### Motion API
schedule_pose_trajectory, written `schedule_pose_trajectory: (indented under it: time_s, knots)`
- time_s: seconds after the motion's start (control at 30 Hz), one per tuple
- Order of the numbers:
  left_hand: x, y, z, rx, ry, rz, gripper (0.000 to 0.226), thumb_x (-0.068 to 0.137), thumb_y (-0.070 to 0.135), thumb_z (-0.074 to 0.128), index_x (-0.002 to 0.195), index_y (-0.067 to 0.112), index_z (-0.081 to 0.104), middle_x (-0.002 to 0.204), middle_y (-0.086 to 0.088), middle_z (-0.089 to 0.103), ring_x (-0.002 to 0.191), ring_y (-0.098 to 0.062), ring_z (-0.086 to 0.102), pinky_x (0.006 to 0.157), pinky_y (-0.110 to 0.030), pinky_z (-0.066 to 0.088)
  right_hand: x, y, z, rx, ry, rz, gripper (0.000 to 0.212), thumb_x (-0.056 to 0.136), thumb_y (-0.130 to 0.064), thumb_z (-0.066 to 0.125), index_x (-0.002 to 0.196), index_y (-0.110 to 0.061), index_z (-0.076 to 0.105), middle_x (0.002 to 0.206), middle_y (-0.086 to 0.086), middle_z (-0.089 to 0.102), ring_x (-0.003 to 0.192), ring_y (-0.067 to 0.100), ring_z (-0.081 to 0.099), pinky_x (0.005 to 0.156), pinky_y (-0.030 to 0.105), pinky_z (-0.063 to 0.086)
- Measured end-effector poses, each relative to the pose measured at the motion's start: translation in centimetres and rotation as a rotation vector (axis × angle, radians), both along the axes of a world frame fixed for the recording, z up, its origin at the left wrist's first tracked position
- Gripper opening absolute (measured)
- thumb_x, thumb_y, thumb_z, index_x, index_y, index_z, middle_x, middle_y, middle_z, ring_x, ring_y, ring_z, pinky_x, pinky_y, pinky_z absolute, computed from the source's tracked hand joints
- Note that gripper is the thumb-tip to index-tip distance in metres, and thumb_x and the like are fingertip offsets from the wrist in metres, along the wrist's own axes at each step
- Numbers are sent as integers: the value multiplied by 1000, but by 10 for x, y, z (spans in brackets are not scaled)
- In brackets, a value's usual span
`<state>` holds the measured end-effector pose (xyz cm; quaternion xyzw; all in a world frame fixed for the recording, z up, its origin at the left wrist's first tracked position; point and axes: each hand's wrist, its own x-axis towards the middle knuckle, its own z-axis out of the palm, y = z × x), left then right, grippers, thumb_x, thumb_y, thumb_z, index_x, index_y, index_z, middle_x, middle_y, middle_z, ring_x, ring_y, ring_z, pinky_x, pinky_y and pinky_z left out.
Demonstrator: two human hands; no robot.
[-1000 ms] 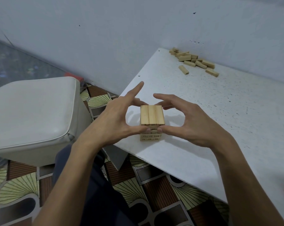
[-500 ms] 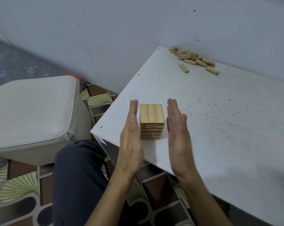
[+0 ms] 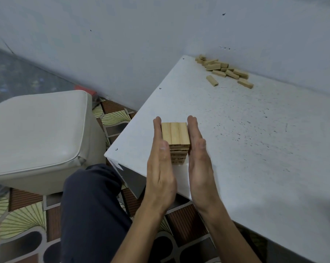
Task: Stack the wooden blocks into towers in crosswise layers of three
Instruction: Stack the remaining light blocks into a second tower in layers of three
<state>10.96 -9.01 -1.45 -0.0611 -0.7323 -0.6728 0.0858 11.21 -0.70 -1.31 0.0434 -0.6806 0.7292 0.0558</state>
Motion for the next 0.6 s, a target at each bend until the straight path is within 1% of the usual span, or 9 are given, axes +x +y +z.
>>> schedule_pose_trajectory:
  time_s: [0.07, 0.13, 0.23, 0.33, 0.37, 0.43, 0.53, 0.6]
  knots:
    - [-1, 0, -1, 9, -9, 0, 55, 105, 31, 18, 158, 20, 8, 165, 12, 13, 147, 7, 12, 118, -15, 17, 1, -1, 0, 0, -3, 8, 79, 91, -76, 26, 156, -33, 13, 149, -42, 24, 141, -14, 23, 107, 6, 26]
    - [0, 0, -2, 0, -12, 1, 55, 105, 31, 17, 158, 20, 8, 165, 12, 12, 147, 6, 12, 120, -20, 17, 1, -2, -1, 12, -1, 8, 80, 90, -76, 26, 156, -33, 13, 145, -47, 26, 139, -15, 24, 107, 5, 27]
    - [0, 0, -2, 1, -18, 3, 55, 105, 33, 18, 158, 22, 8, 165, 13, 12, 148, 6, 12, 121, -25, 17, 2, -3, 0, 13, 1, 9, 84, 89, -78, 27, 157, -32, 13, 150, -40, 26, 141, -11, 26, 110, 10, 28]
    - [-1, 0, -2, 17, -31, -2, 57, 104, 37, 17, 158, 22, 7, 164, 14, 11, 147, 6, 12, 121, -25, 16, 2, -3, -2, 2, -4, -4, 73, 95, -69, 26, 157, -32, 13, 149, -39, 28, 140, -11, 28, 108, 9, 30]
    - [-1, 0, -2, 16, -31, -1, 57, 104, 37, 17, 158, 22, 7, 165, 14, 11, 148, 6, 12, 121, -25, 16, 2, -4, -1, 2, -7, -8, 73, 95, -69, 26, 157, -32, 13, 153, -34, 26, 141, -9, 28, 110, 11, 29]
    - [-1, 0, -3, 13, -26, 6, 57, 104, 36, 17, 158, 21, 7, 165, 12, 12, 148, 6, 11, 121, -23, 15, 2, -4, -1, 9, -12, -8, 81, 90, -77, 27, 157, -34, 14, 159, -24, 23, 144, -5, 25, 117, 19, 26]
    - [-1, -1, -6, 23, -36, 20, 54, 106, 33, 17, 158, 20, 9, 165, 11, 14, 147, 6, 12, 120, -17, 15, 2, -4, -4, 9, -38, -13, 86, 87, -81, 26, 157, -34, 13, 162, -18, 20, 147, -1, 19, 124, 36, 19]
    - [0, -1, -8, 18, -49, 21, 52, 107, 30, 17, 158, 20, 10, 164, 11, 15, 146, 8, 13, 118, -14, 15, 2, -5, -7, -1, -64, -4, 89, 85, -83, 26, 157, -33, 13, 162, -16, 22, 147, -1, 20, 124, 39, 18]
